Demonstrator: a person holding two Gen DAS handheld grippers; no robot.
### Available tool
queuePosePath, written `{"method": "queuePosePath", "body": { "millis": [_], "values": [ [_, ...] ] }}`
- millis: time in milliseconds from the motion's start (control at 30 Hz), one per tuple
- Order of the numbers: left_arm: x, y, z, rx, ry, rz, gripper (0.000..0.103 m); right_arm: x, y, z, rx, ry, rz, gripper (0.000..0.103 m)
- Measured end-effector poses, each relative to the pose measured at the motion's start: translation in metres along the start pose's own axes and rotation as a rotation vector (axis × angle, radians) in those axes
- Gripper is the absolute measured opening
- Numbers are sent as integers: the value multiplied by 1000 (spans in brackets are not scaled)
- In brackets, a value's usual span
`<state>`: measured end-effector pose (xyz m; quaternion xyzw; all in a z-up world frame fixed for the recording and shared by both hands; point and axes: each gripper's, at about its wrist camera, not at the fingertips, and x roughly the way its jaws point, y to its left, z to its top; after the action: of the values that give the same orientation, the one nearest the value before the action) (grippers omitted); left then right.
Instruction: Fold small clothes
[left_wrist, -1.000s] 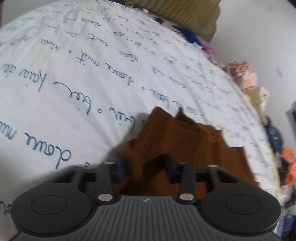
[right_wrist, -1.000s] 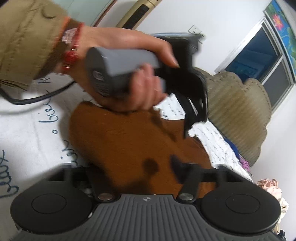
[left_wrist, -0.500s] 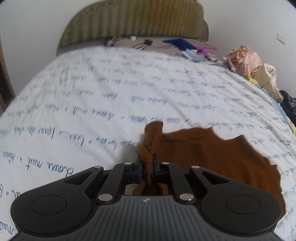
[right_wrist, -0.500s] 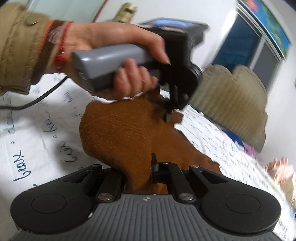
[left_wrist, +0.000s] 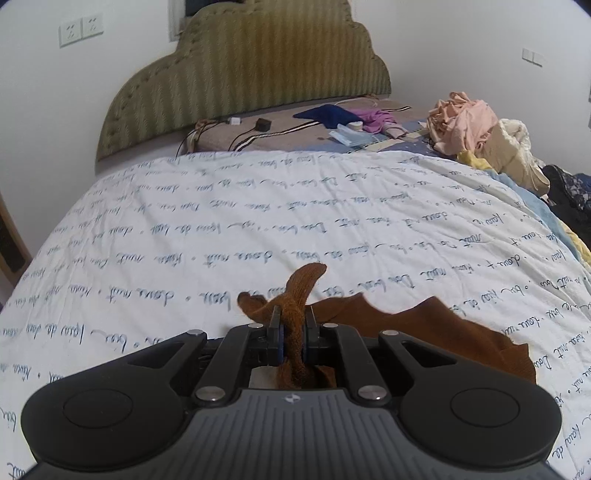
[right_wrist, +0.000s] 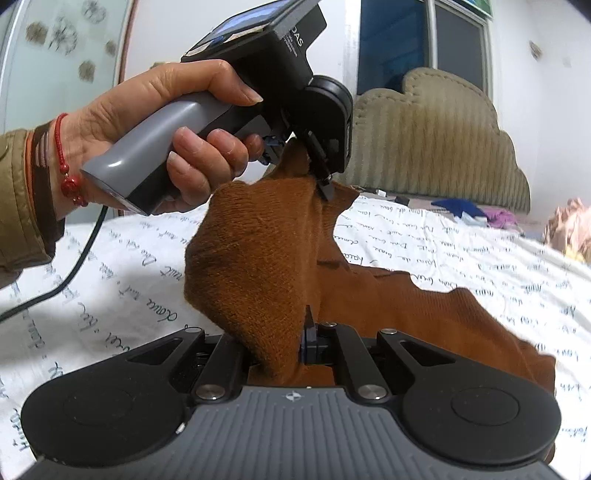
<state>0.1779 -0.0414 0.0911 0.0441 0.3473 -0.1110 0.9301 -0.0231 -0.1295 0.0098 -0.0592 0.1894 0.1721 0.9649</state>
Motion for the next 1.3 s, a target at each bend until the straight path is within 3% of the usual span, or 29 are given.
{"method": "queuePosePath", "body": {
  "millis": [467, 733, 1300],
  "values": [
    [30, -90, 16, 127, -4, -27, 8, -9, -75, -14, 259, -4, -40, 11],
    [59, -133, 14, 175, 38, -30, 8, -8, -107, -31, 373, 14, -49, 11],
    [105, -176, -7, 238, 125, -14, 9, 2, -147, -65, 556, 77, -28, 14]
  ]
}}
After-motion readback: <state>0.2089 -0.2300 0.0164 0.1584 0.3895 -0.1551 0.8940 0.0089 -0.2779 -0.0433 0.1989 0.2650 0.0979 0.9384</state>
